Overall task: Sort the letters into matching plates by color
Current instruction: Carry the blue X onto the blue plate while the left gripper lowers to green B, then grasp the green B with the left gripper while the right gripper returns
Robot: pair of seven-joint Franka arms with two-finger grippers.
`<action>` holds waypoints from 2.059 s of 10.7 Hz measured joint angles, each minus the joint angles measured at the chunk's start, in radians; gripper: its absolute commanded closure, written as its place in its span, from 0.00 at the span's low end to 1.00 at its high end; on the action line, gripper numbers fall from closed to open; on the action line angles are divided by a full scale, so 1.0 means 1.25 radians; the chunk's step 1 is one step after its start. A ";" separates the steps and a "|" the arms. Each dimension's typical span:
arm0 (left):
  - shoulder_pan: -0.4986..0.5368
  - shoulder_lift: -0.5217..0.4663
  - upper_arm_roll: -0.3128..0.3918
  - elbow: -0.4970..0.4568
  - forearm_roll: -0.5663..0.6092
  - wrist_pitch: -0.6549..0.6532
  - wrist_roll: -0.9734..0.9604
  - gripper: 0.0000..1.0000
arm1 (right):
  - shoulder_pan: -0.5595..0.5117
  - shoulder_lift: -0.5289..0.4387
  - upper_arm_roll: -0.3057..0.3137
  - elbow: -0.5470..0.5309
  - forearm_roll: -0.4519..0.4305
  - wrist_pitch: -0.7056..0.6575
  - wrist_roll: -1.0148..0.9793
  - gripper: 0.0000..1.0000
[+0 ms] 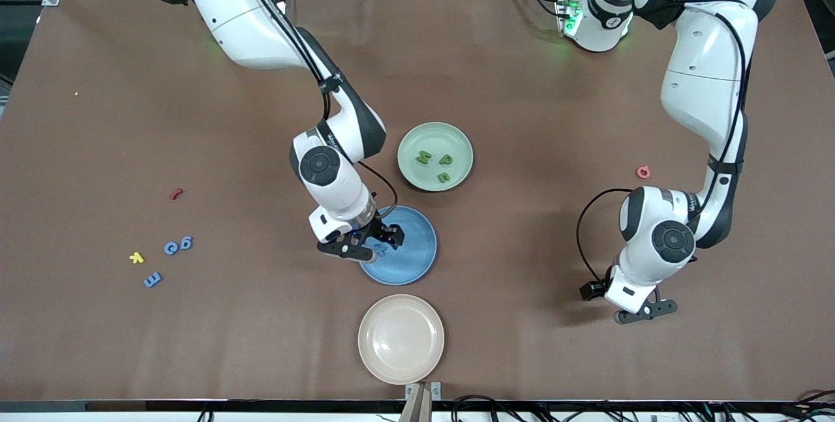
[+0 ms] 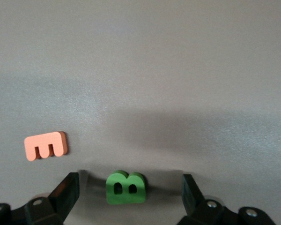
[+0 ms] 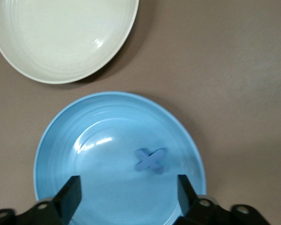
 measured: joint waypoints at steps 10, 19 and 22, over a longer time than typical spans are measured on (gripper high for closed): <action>0.009 -0.005 -0.005 0.003 -0.001 0.000 0.011 1.00 | -0.240 -0.089 -0.055 -0.037 -0.004 -0.229 -0.440 0.00; 0.005 -0.090 -0.047 -0.070 -0.005 -0.065 -0.035 1.00 | -0.468 -0.094 -0.095 -0.051 -0.004 -0.228 -0.457 0.00; 0.002 -0.221 -0.054 -0.241 -0.005 -0.063 -0.035 1.00 | -0.500 -0.092 -0.099 -0.057 -0.003 -0.198 -0.285 0.00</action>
